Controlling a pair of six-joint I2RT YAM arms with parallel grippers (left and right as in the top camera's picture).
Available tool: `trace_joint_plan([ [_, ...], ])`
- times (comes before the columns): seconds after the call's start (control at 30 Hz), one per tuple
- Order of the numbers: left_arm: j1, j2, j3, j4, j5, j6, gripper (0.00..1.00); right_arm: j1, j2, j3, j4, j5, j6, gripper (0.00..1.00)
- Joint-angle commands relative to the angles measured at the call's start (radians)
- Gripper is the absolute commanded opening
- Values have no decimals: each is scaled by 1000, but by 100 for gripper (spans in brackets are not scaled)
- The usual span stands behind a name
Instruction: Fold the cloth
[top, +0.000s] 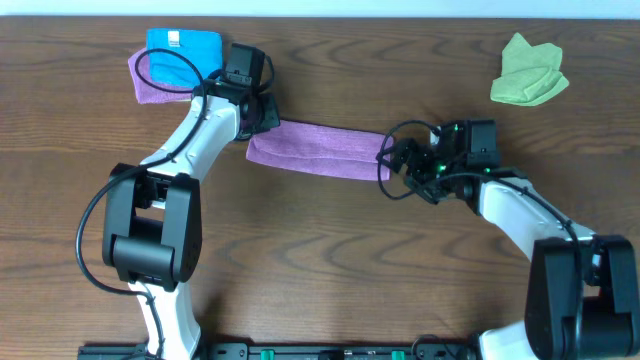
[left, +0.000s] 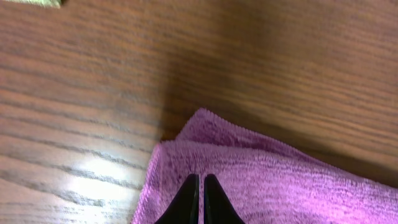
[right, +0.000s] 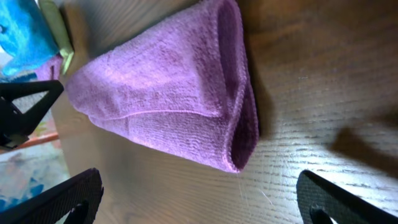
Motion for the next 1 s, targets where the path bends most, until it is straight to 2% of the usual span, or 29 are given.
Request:
trace_joint_plan([
  [0.0,-1,44,15,9,-31,17,6,-3,-19,-32,29,-31,55,99],
  [0.27,-1,125,15,3,27,-2,6,6,-19,-38,45,-10,63,99],
  [0.7,0,127,15,0,27,-2,6,122,66,-39,162,106,149,99],
  [0.97,0,127,15,-24,37,-2,6,135,109,-39,179,161,164,99],
])
